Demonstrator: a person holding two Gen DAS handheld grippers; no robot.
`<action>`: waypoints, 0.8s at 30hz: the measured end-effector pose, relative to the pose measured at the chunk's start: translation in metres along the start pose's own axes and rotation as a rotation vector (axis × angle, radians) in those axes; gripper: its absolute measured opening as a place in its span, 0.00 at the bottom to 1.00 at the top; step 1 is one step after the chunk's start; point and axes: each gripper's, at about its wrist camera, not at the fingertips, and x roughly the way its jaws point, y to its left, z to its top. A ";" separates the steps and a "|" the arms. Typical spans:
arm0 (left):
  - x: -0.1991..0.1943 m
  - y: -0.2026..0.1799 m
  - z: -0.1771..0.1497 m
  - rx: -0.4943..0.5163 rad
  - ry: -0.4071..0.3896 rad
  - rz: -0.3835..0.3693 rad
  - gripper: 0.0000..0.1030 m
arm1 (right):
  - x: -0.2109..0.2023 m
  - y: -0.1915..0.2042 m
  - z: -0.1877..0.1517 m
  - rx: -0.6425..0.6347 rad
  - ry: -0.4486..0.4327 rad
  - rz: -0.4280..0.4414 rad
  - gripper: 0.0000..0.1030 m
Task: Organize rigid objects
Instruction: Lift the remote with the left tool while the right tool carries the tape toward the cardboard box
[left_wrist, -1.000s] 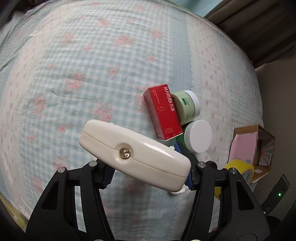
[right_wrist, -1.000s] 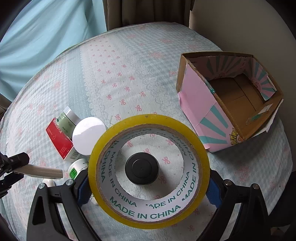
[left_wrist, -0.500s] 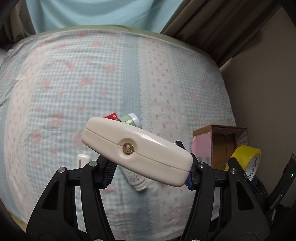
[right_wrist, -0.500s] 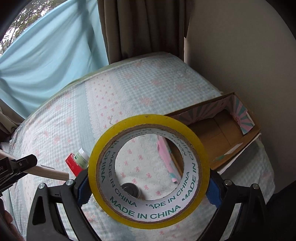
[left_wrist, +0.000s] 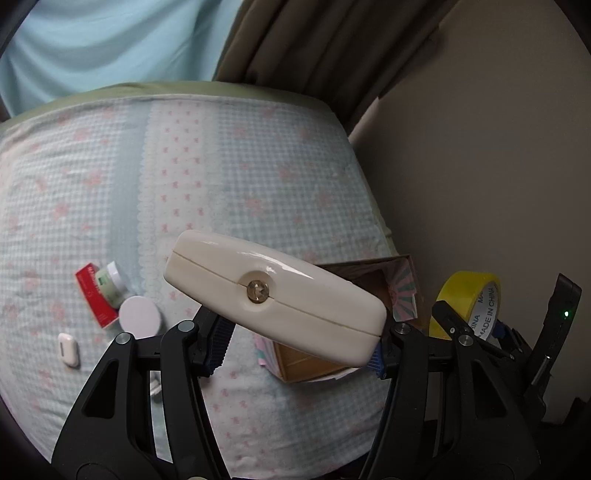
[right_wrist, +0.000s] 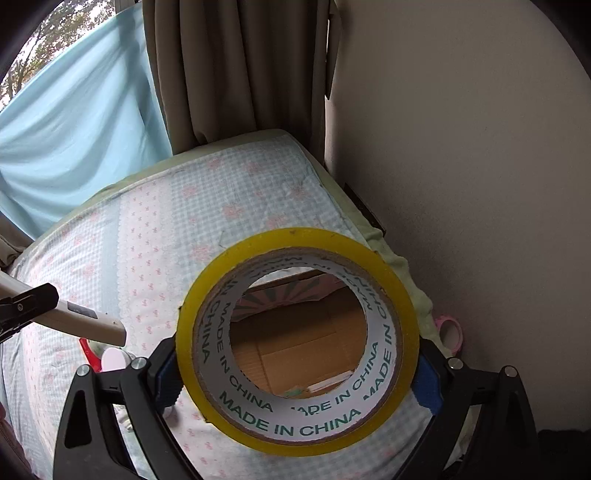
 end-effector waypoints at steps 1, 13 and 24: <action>0.010 -0.011 0.000 0.016 0.012 -0.005 0.53 | 0.006 -0.007 0.002 -0.011 0.011 0.002 0.93; 0.151 -0.069 -0.035 0.137 0.206 0.039 0.53 | 0.123 -0.057 -0.016 -0.091 0.158 0.063 0.93; 0.208 -0.083 -0.053 0.230 0.267 0.117 0.55 | 0.189 -0.077 -0.017 -0.046 0.261 0.119 0.94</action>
